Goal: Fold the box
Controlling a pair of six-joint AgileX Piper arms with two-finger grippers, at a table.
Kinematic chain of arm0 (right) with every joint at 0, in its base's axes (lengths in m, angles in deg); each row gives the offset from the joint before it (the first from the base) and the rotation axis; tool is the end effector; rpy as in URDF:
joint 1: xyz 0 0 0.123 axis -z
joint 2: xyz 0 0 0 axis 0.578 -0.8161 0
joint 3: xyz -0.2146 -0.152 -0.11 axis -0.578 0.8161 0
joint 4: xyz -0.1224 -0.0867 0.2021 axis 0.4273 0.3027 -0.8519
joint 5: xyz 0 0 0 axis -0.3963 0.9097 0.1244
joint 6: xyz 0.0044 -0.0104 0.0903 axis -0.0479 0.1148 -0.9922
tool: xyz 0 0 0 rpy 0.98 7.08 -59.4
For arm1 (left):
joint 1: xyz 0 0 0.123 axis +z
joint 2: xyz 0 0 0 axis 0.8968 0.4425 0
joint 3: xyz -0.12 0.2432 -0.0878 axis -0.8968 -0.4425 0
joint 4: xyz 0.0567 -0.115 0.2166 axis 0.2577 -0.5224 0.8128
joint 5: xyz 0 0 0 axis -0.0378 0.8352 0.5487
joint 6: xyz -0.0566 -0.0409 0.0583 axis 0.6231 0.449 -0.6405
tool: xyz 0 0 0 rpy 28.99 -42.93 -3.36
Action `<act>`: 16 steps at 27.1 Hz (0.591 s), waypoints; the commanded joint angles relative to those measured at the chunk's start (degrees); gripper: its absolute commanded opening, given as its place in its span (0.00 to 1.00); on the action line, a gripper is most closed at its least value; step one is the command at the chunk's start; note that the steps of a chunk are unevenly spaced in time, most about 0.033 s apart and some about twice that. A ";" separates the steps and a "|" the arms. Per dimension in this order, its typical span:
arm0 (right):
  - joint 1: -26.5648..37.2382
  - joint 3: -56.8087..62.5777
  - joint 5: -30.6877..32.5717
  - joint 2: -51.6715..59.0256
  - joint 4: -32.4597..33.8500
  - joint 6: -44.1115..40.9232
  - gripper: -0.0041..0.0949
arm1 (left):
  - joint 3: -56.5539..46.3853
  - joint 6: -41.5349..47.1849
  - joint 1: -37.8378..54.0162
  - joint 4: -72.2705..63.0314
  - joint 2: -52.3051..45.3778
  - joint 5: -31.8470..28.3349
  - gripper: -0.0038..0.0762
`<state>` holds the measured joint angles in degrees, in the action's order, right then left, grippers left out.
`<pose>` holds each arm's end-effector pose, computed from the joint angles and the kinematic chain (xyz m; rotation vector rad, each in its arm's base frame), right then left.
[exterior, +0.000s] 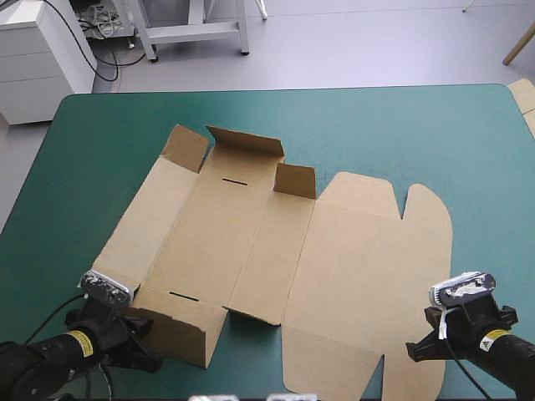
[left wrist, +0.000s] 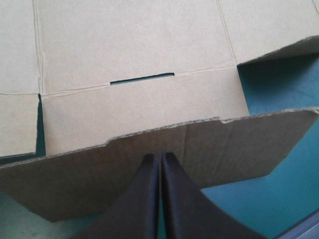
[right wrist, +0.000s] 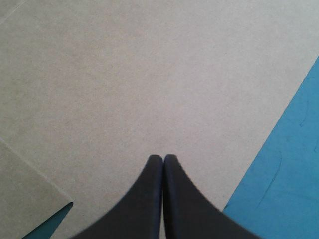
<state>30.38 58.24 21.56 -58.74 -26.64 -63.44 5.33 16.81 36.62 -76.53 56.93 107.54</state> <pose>0.0771 0.0228 0.2672 -0.4240 2.3417 0.1571 0.0717 -0.0457 0.2658 0.5703 2.4204 -0.3276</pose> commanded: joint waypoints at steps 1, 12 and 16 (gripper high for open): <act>-0.03 -1.52 -2.57 -0.14 -0.73 0.13 0.02 | 1.37 0.12 -0.45 -1.81 0.21 -2.41 0.04; -0.03 -1.52 -2.57 -0.14 -0.73 0.13 0.02 | 1.37 0.12 -0.45 -1.81 0.21 -2.29 0.04; -0.03 -1.52 -2.57 -0.14 -1.08 0.53 0.06 | 1.37 0.12 -0.45 -1.81 0.21 -2.29 0.04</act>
<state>30.38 58.24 21.56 -58.74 -26.64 -63.44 5.33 16.81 36.62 -77.36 56.93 107.59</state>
